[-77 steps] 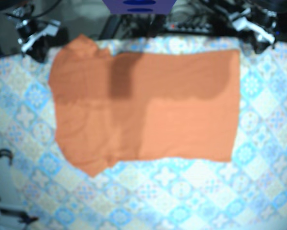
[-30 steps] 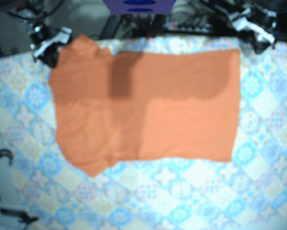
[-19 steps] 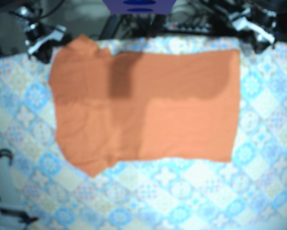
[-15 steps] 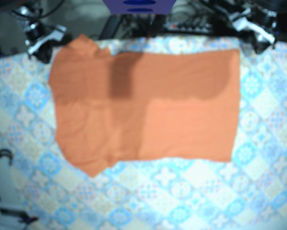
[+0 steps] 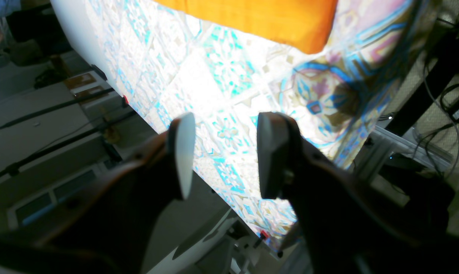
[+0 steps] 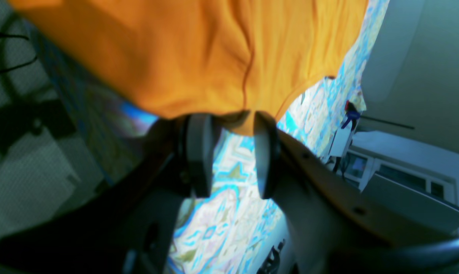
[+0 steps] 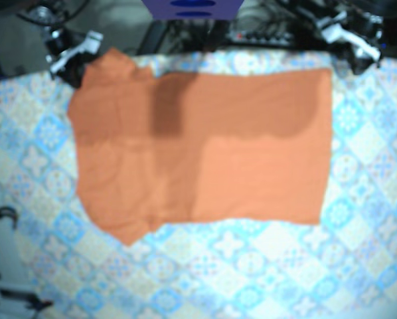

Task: Fold the T-shirt properly
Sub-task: 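Lower both grippers toward the shoulder corners of the orange T-shirt, then grasp the shirt's shoulder edges with both grippers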

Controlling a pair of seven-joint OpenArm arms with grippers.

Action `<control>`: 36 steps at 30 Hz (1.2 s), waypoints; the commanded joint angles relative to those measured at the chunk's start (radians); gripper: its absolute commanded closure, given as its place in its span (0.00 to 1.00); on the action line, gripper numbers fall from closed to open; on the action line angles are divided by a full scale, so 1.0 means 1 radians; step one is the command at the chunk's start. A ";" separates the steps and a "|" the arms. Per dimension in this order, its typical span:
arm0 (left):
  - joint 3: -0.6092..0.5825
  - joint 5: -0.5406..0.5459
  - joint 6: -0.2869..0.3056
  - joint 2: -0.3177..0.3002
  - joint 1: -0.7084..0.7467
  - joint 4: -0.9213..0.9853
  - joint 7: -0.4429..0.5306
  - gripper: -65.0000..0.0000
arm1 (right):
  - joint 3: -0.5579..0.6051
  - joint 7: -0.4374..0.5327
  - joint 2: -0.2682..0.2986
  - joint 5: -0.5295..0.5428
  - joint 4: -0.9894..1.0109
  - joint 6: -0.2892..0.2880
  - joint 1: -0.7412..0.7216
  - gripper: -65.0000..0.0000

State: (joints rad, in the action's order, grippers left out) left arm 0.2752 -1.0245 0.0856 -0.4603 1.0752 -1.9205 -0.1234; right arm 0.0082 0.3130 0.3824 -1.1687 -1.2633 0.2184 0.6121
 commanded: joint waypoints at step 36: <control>0.006 0.003 -0.017 -0.005 -0.025 -0.010 -0.005 0.60 | 0.144 -0.076 -0.009 -0.159 0.063 -0.027 -0.082 1.00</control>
State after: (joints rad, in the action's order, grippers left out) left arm 0.2768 -1.0218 0.0841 -0.4603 1.0386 -1.9194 -0.1253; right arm 0.1467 0.2485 0.3683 -1.3014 -1.2121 0.2756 0.5343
